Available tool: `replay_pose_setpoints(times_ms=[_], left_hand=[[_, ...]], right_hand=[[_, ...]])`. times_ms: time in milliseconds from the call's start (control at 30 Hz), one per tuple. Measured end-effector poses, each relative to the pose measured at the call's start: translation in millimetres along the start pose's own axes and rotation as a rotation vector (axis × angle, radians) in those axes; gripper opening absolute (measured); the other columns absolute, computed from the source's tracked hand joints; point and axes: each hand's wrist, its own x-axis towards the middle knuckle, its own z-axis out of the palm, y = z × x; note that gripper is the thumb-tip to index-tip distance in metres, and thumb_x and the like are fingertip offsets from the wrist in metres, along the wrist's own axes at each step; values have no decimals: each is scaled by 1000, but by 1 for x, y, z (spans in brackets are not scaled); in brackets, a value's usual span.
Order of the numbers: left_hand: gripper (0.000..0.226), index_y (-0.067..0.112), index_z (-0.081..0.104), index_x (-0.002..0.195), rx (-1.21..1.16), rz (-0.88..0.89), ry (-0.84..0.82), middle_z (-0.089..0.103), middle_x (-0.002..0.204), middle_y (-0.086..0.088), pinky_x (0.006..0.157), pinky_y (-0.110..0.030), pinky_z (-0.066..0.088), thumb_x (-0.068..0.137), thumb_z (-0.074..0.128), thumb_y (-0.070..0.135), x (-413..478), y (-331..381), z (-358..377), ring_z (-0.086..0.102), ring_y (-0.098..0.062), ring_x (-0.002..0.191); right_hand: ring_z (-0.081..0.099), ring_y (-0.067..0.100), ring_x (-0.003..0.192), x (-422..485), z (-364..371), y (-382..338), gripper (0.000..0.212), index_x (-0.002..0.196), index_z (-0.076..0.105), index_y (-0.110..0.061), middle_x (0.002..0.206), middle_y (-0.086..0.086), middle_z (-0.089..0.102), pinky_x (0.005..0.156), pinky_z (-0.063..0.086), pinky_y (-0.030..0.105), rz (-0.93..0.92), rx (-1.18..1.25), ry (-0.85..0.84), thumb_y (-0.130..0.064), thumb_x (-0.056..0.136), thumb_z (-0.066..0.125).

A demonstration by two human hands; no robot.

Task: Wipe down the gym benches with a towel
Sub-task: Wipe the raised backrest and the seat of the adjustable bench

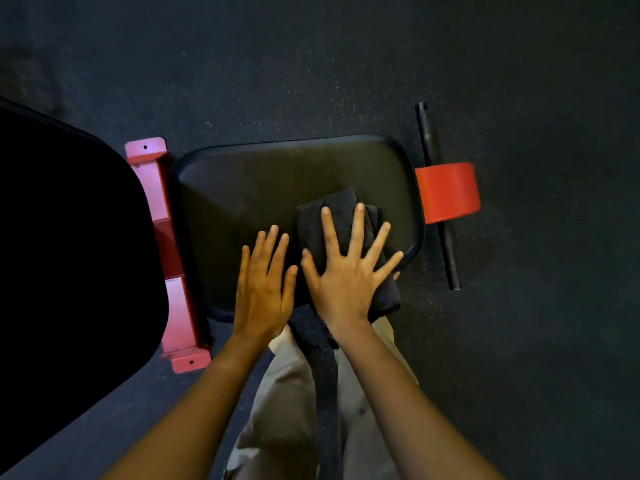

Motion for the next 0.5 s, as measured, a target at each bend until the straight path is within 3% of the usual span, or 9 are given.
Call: replay_pose_setpoints(times_ms=[167,233,300,400,500], left_hand=[[51,3,40,140,33,33,31,31,150,-16,117,-32,0,98,33,33,22,8,7,16,-23,141],[50,3,41,139,14,7,56,32,149,-17,117,-32,0,96,37,28,34,15,10,16,-23,141],[50,3,41,140,-8,-11,71,31,150,-17,117,-31,-1,96,38,28,48,20,10,13,-20,142],[51,4,39,141,11,-25,77,30,150,-17,117,-29,-4,97,36,30,63,26,13,10,-17,141],[52,4,37,142,21,-76,89,28,151,-17,117,-31,-4,97,35,31,72,31,16,12,-21,142]], right_hand=[[9,49,143,86,-26,-13,67,151,16,-41,162,9,9,106,15,72,-213,-51,-69,-57,91,41],[5,45,145,128,-37,-7,69,151,14,-43,162,6,5,108,13,70,-201,-47,-141,-56,91,44],[15,42,143,145,-44,14,66,150,21,-42,161,4,13,107,22,66,-153,-37,-95,-55,89,43],[32,40,136,107,-46,55,65,148,31,-38,158,6,24,101,34,59,-154,-29,9,-51,85,41],[31,42,136,44,-38,75,67,148,33,-37,158,9,24,101,32,62,-149,-14,0,-49,83,45]])
